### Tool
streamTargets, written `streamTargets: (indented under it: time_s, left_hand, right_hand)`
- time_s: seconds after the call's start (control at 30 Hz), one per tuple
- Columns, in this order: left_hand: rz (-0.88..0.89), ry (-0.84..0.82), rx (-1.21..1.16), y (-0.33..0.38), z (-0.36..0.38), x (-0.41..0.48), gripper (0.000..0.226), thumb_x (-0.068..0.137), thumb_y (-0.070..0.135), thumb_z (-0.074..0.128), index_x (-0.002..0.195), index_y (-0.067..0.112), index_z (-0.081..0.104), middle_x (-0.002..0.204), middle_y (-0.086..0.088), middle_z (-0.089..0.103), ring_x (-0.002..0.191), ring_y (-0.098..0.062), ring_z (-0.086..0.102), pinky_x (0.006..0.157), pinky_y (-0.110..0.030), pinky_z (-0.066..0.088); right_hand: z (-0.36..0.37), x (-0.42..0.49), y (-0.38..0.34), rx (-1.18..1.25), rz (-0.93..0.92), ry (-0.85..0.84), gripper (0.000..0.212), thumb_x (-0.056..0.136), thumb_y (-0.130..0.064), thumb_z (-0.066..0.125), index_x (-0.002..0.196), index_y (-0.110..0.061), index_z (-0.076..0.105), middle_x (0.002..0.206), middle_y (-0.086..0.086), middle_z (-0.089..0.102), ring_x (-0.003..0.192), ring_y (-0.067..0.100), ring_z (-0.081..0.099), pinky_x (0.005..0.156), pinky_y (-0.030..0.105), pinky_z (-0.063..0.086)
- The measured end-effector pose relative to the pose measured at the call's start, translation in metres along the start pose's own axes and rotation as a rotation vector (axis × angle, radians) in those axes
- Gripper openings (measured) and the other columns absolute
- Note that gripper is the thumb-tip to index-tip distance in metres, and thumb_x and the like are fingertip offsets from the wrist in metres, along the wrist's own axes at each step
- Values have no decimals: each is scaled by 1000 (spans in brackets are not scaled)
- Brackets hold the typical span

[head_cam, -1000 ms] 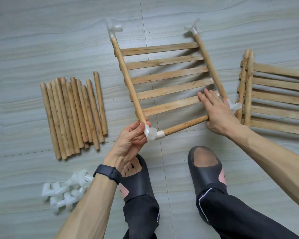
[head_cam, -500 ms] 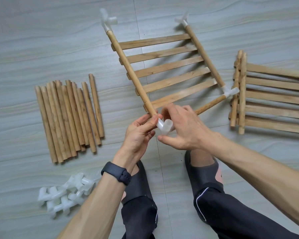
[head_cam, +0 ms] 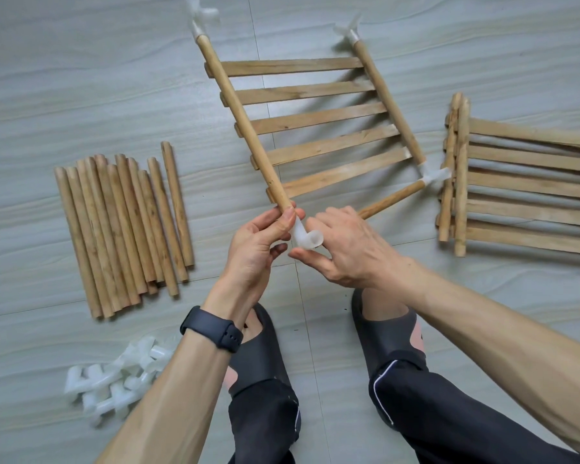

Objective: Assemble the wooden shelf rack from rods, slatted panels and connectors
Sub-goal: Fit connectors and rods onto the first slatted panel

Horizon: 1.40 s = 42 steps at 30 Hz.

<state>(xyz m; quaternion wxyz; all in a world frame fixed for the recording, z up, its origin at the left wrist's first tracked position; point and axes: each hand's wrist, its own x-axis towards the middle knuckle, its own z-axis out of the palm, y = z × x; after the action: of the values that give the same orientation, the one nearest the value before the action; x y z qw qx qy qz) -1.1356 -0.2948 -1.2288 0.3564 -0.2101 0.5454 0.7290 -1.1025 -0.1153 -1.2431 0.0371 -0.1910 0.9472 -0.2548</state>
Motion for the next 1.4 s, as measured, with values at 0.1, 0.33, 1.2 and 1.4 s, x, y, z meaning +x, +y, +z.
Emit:
streamTargets:
  time_s: [0.1, 0.33, 1.2, 1.4]
  left_hand:
    - [0, -1, -6, -3, 4, -1, 22, 80, 39, 79, 99, 26, 81, 110, 2, 75, 80, -10, 51, 83, -34, 41]
    - [15, 64, 165, -5, 8, -2, 24, 81, 45, 75, 99, 29, 80, 108, 6, 77, 89, -11, 61, 86, -36, 40]
    - [38, -10, 224, -8, -4, 10, 34, 86, 49, 65, 108, 24, 74, 105, 4, 77, 104, -7, 70, 90, -35, 46]
    - [-15, 90, 405, -15, -32, 12, 20, 103, 32, 55, 104, 23, 73, 92, 9, 77, 89, -3, 69, 81, -33, 46]
  right_hand:
    - [4, -4, 3, -58, -20, 63, 45, 100, -55, 47, 92, -12, 58, 75, 0, 46, 67, 23, 45, 68, 40, 41]
    - [5, -8, 8, -179, 72, -86, 65, 96, -70, 34, 107, -14, 64, 83, -3, 54, 79, 26, 54, 75, 38, 37]
    - [9, -5, 17, -192, 79, 21, 59, 93, -74, 41, 92, -20, 65, 81, -2, 59, 76, 23, 53, 77, 38, 37]
    - [20, 11, 12, -109, 155, -237, 66, 78, -70, 68, 123, -23, 57, 121, 2, 56, 108, 25, 54, 88, 41, 45]
